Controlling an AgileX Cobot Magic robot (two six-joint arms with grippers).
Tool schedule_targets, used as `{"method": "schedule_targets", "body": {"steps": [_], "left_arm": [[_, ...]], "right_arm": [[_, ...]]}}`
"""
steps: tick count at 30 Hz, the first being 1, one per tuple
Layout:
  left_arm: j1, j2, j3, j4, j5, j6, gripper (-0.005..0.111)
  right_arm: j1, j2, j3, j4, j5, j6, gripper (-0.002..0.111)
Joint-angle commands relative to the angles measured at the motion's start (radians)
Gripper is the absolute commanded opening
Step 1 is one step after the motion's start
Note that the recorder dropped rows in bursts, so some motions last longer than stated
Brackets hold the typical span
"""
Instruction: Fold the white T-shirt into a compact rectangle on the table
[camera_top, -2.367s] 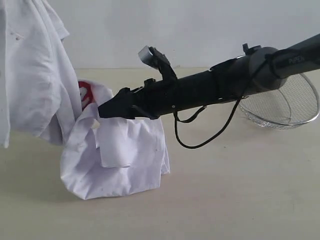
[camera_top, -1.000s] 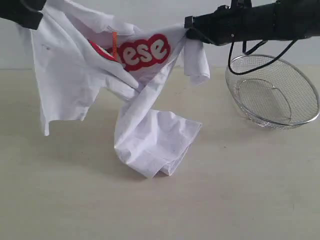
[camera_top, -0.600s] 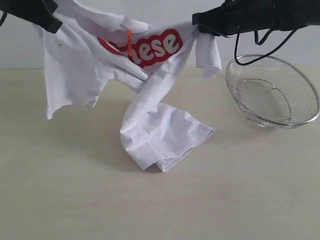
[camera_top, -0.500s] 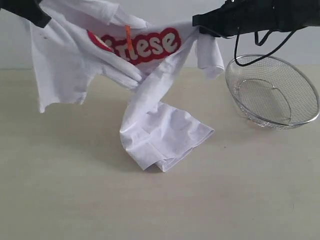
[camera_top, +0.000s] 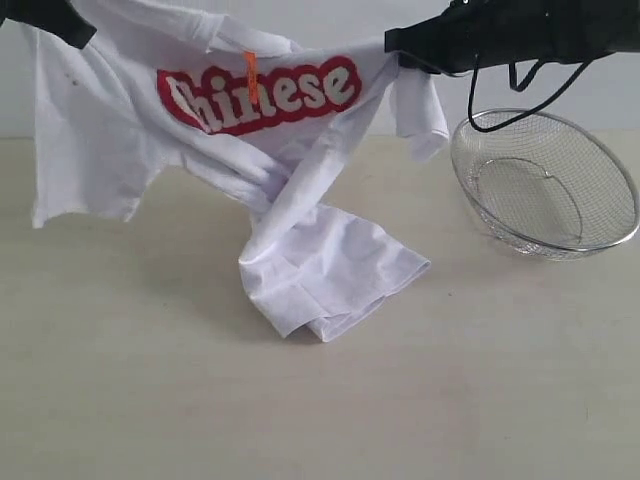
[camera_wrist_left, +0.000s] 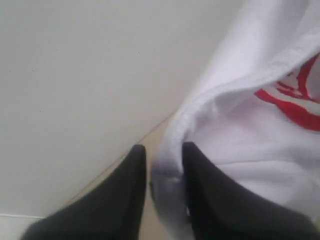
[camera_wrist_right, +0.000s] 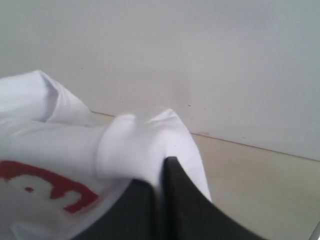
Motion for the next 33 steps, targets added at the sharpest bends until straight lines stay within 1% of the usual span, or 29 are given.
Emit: {"method": "schedule_targets", "body": {"steps": [1, 2, 3, 4, 5, 7, 8, 9, 10, 12, 14, 16, 19, 21, 22, 24, 26, 33], "left_arm": [[0.006, -0.003, -0.01, 0.004, -0.017, -0.019, 0.056], [0.006, -0.003, -0.01, 0.004, -0.022, -0.029, 0.065], [0.006, -0.003, -0.01, 0.008, -0.029, -0.05, 0.069], [0.006, -0.003, -0.01, 0.022, -0.028, -0.076, 0.072], [0.006, -0.003, -0.01, 0.042, -0.028, -0.093, 0.072], [0.006, -0.003, -0.01, 0.062, -0.024, -0.106, 0.071], [0.006, -0.003, -0.01, 0.067, -0.02, -0.106, 0.071], [0.006, -0.003, -0.01, 0.069, -0.02, -0.106, 0.071], [0.006, -0.003, -0.01, 0.069, -0.012, -0.117, 0.071], [0.006, -0.003, -0.01, 0.065, 0.008, -0.145, 0.069], [0.003, -0.006, -0.01, 0.039, 0.034, -0.147, 0.063], [0.003, -0.013, -0.01, -0.009, 0.045, -0.147, 0.052], [0.003, -0.032, -0.01, -0.088, 0.052, -0.147, 0.032], [0.003, -0.047, -0.01, -0.173, 0.048, -0.106, 0.014], [0.003, -0.052, -0.01, -0.209, 0.05, -0.079, 0.006], [0.003, -0.056, -0.01, -0.3, 0.06, 0.012, 0.005], [0.003, -0.056, -0.01, -0.352, 0.067, 0.075, 0.005], [0.003, -0.056, -0.01, -0.404, 0.084, 0.08, 0.005]], "right_arm": [[-0.003, -0.007, -0.007, -0.004, 0.001, -0.006, 0.002], [-0.003, -0.007, -0.007, -0.004, 0.001, -0.006, 0.007], [-0.003, -0.007, -0.007, -0.004, 0.001, -0.008, 0.012], [-0.003, -0.007, -0.007, -0.004, 0.002, -0.011, 0.021], [-0.003, -0.007, -0.007, -0.009, 0.002, -0.012, 0.033], [-0.003, -0.007, -0.007, -0.011, 0.002, -0.014, 0.061], [-0.003, -0.007, -0.007, -0.011, -0.004, -0.012, 0.07], [-0.003, -0.007, -0.007, -0.011, -0.009, -0.009, 0.072], [-0.003, -0.007, -0.007, -0.011, -0.011, -0.009, 0.07], [-0.003, -0.007, -0.007, -0.011, -0.013, -0.009, 0.064], [-0.003, -0.007, -0.007, -0.011, -0.022, -0.013, 0.06], [-0.003, -0.007, -0.007, -0.011, -0.058, -0.033, 0.061], [-0.003, -0.007, -0.016, -0.011, -0.119, -0.045, 0.061], [-0.003, -0.007, -0.03, -0.016, -0.115, -0.045, 0.061], [-0.005, -0.007, -0.038, -0.015, -0.109, -0.045, 0.061], [-0.005, -0.007, -0.062, -0.015, -0.109, -0.05, 0.061], [-0.005, -0.007, -0.09, -0.015, -0.128, -0.05, 0.061], [-0.005, -0.003, -0.124, -0.017, -0.12, -0.048, 0.061]]}}
